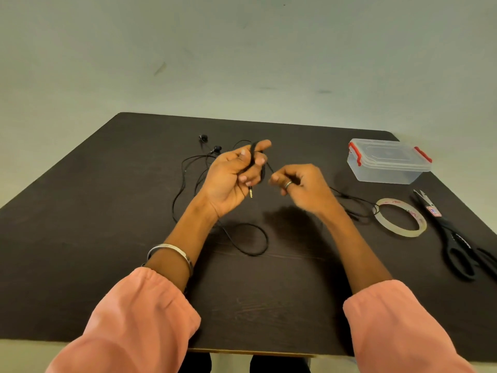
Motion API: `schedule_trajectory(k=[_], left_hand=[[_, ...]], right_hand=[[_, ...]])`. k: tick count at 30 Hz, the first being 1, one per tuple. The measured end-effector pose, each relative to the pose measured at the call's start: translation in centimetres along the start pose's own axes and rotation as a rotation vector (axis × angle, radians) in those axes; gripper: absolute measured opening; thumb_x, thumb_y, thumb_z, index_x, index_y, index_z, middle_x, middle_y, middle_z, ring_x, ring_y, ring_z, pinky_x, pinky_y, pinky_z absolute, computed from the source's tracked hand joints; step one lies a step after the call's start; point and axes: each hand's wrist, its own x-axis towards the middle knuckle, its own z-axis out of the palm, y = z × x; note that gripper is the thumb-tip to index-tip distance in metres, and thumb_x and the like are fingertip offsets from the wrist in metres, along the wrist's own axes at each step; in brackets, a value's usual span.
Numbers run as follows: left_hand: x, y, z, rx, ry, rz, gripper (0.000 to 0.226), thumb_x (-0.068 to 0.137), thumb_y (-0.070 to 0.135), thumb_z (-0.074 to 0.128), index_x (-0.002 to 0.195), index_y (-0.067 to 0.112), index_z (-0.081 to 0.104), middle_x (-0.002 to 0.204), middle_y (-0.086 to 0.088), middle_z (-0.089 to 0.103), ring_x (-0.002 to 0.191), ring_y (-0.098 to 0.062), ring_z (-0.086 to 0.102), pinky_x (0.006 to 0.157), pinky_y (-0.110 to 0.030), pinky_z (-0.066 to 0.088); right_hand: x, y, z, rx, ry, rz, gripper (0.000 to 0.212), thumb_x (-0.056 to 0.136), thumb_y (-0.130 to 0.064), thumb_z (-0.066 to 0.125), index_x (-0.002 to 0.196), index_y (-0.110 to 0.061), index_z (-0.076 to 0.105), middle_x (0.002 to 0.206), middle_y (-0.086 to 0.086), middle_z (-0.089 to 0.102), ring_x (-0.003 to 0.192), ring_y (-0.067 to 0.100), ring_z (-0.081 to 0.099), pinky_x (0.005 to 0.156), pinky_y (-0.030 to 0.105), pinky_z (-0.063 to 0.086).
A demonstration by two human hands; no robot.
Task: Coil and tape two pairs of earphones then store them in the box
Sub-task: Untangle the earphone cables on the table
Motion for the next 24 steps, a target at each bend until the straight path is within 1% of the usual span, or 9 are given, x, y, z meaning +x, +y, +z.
schedule_trajectory(k=[4,7,10,12,15,18,20,22,24], left_hand=[[0.3,0.1,-1.0,0.060,0.290,0.070,0.026,0.103,0.002,0.031,0.121,-0.006,0.047,0.077,-0.002,0.067,0.046,-0.005,0.040,0.047,-0.017,0.037],[0.5,-0.1,-1.4,0.096,0.407,0.093,0.013,0.102,0.000,0.034,0.108,0.000,0.046,0.084,-0.006,0.069,0.050,-0.009,0.052,0.053,-0.020,0.046],[0.5,-0.4,-1.6,0.332,0.428,0.080,0.021,0.103,0.001,0.032,0.095,0.007,0.050,0.090,-0.008,0.067,0.058,-0.010,0.063,0.060,-0.021,0.051],[0.3,-0.7,-1.6,0.515,0.386,0.060,0.024,0.103,0.002,0.031,0.095,0.010,0.052,0.093,-0.009,0.067,0.068,-0.013,0.068,0.064,-0.022,0.052],[0.3,-1.2,-1.9,0.725,0.270,-0.020,0.021,0.103,0.002,0.033,0.105,0.001,0.054,0.092,-0.007,0.071,0.076,-0.014,0.068,0.072,-0.024,0.054],[0.1,-1.4,-1.6,0.866,0.101,-0.060,0.027,0.101,0.001,0.036,0.093,0.016,0.058,0.076,0.000,0.071,0.069,-0.011,0.065,0.075,-0.028,0.050],[-0.2,-1.5,-1.0,0.871,-0.026,-0.085,0.027,0.102,0.001,0.033,0.100,0.012,0.058,0.074,0.002,0.069,0.059,-0.010,0.062,0.067,-0.027,0.049],[-0.5,-1.4,-0.4,0.829,-0.128,-0.102,0.029,0.104,0.003,0.029,0.111,0.010,0.057,0.074,0.001,0.065,0.053,-0.010,0.052,0.060,-0.023,0.044],[-0.6,-1.3,0.0,0.752,-0.173,-0.121,0.031,0.105,0.007,0.028,0.120,0.009,0.055,0.070,0.000,0.060,0.052,-0.009,0.041,0.056,-0.020,0.038]], right_hand=[[-0.2,-1.0,1.7,-0.146,-0.190,-0.106,0.015,0.094,-0.016,0.060,0.094,-0.004,0.070,0.063,-0.016,0.058,0.059,-0.007,0.058,0.058,0.008,0.041],[-0.5,-1.6,2.5,-0.268,-0.306,-0.173,0.014,0.094,-0.016,0.058,0.097,-0.008,0.069,0.081,-0.001,0.071,0.066,0.012,0.062,0.065,0.032,0.051],[-0.7,-2.0,2.5,-0.315,-0.314,-0.218,0.016,0.094,-0.021,0.057,0.095,-0.011,0.069,0.074,0.004,0.069,0.059,0.014,0.053,0.062,0.040,0.050],[-0.7,-2.3,2.4,-0.319,-0.308,-0.240,0.018,0.093,-0.024,0.058,0.092,-0.011,0.069,0.067,0.004,0.066,0.055,0.014,0.051,0.059,0.039,0.049],[-0.9,-2.6,1.9,-0.221,-0.220,-0.255,0.014,0.090,-0.023,0.063,0.092,-0.012,0.072,0.066,0.003,0.066,0.050,0.009,0.048,0.055,0.031,0.044],[-1.0,-2.9,0.7,-0.041,-0.069,-0.209,0.011,0.087,-0.020,0.069,0.082,-0.011,0.074,0.063,-0.001,0.067,0.049,0.010,0.052,0.053,0.020,0.039],[-0.8,-2.7,-0.3,0.082,0.042,-0.146,0.013,0.084,-0.021,0.073,0.076,-0.011,0.073,0.060,-0.005,0.066,0.049,0.010,0.054,0.051,0.024,0.041],[-0.5,-2.4,-1.1,0.176,0.142,-0.077,0.013,0.078,-0.024,0.078,0.076,-0.012,0.073,0.062,0.001,0.068,0.055,0.025,0.060,0.050,0.036,0.047],[-0.5,-2.1,-1.8,0.226,0.197,-0.037,0.015,0.074,-0.026,0.080,0.076,-0.013,0.074,0.067,0.007,0.070,0.060,0.034,0.060,0.054,0.039,0.048]])
